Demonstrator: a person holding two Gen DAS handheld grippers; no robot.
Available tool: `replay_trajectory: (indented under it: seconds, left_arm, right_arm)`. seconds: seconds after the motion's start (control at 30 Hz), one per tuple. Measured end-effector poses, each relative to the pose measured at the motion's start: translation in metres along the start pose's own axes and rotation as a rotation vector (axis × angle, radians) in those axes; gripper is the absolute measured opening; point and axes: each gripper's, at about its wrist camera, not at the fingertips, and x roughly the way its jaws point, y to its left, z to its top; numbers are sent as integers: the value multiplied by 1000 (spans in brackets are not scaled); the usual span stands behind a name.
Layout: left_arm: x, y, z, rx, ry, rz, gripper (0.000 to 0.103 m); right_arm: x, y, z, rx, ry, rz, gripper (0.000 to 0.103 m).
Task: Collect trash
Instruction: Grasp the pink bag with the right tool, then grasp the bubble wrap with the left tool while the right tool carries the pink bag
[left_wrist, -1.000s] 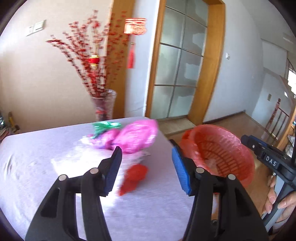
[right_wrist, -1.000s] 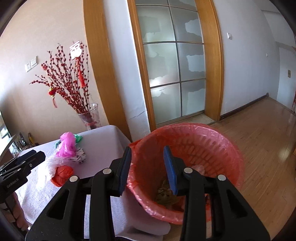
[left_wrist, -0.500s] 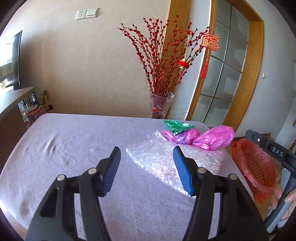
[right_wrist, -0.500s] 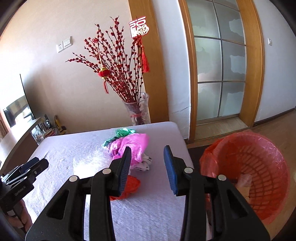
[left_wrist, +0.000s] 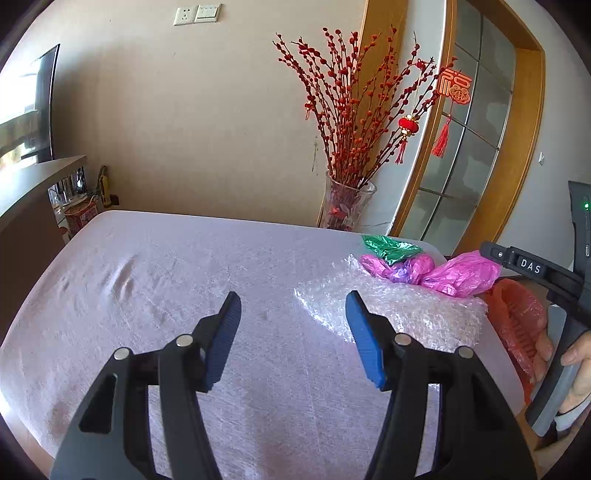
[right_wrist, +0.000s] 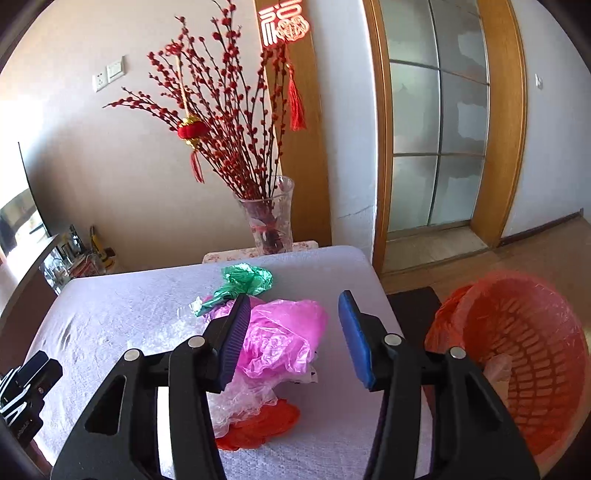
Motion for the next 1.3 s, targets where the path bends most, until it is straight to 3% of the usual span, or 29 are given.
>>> replay_trajectory:
  seconds: [0.07, 0.1, 0.17, 0.27, 0.9, 1.3]
  left_arm:
    - [2, 0, -1, 3, 7, -2, 58]
    - [4, 0, -2, 3, 10, -3, 58]
    - [6, -1, -3, 3, 15, -5, 58]
    - [7, -2, -3, 3, 20, -8, 58]
    - [11, -22, -8, 24, 48, -72, 58]
    - [18, -76, -1, 85, 83, -171, 58]
  right_arm:
    - [8, 0, -5, -5, 27, 17, 51]
    - [10, 1, -7, -13, 37, 26, 43]
    - [13, 3, -12, -29, 57, 44, 16]
    - [6, 4, -14, -35, 40, 71, 9]
    - [-64, 2, -5, -61, -96, 125, 5]
    - [-102, -25, -3, -23, -184, 74, 5]
